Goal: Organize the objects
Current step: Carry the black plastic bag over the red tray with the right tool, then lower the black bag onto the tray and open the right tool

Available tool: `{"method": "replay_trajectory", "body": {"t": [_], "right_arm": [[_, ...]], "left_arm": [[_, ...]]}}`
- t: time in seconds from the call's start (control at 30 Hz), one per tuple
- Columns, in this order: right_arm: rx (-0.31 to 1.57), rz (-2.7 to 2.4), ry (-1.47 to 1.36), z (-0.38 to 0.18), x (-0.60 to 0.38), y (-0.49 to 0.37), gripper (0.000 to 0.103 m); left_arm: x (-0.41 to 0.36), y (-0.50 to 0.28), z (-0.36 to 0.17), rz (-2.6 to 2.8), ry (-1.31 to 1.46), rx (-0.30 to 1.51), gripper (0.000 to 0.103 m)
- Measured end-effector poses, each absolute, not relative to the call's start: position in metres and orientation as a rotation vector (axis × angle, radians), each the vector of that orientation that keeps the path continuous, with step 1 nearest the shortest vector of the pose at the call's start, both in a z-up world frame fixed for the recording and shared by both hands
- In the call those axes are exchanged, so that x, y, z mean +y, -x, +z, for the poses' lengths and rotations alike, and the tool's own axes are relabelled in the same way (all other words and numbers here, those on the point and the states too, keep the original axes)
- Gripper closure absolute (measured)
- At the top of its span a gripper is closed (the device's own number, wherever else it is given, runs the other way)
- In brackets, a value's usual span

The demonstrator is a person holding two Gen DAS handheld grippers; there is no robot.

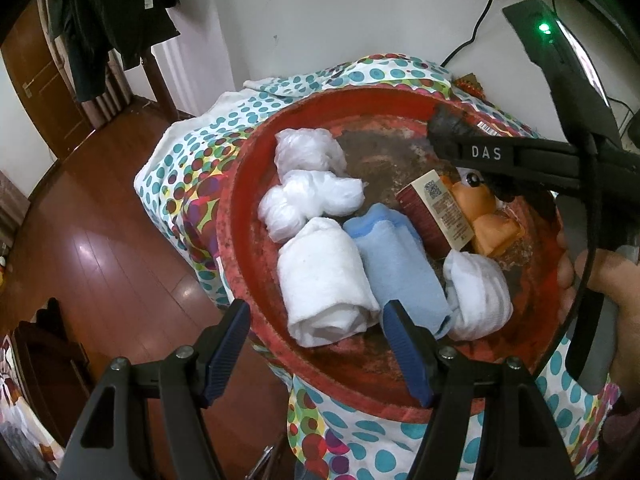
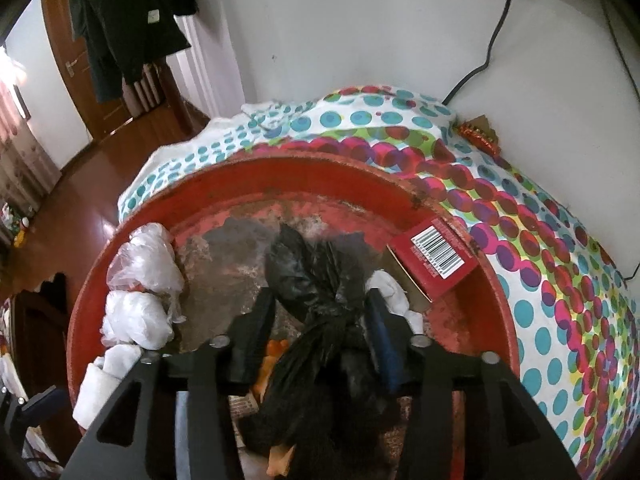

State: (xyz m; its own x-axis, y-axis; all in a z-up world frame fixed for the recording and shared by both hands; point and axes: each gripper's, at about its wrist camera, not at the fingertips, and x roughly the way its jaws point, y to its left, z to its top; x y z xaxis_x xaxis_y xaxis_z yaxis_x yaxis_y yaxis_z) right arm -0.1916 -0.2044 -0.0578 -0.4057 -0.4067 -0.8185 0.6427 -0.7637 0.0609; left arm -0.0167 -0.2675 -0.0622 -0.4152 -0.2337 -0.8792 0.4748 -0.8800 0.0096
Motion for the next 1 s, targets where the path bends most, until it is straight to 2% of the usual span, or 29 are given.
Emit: {"method": "replay_trajectory", "body": {"t": [0.07,0.23,0.3,0.37,0.6,1.0], "right_arm": [[0.331,-2.191,-1.166,-0.055,-0.202,0.189,0.037],[0.347,-2.202,-1.136,-0.042,-0.197,0.179,0.025],[0.354,-2.211,-1.107,-0.033,-0.191,0.171,0.015],[0.351,-2.218,-1.101,-0.026,-0.184,0.164,0.009],[0.327,-2.237,-1.161,-0.009,-0.157,0.144,0.001],[0.439,-2.174,-1.263,-0.021,-0.13,0.092,0.0]], "left_arm": [[-0.268,0.017,-0.063,-2.307,-1.382,0.341,0.032],[-0.268,0.015,-0.065,-2.3,-1.393,0.344,0.032],[-0.269,0.014,-0.065,-2.299,-1.394,0.356,0.032],[-0.27,0.013,-0.065,-2.295,-1.394,0.363,0.032],[-0.268,0.014,-0.065,-2.293,-1.405,0.368,0.032],[-0.266,0.012,-0.059,-2.281,-1.382,0.351,0.032]]}}
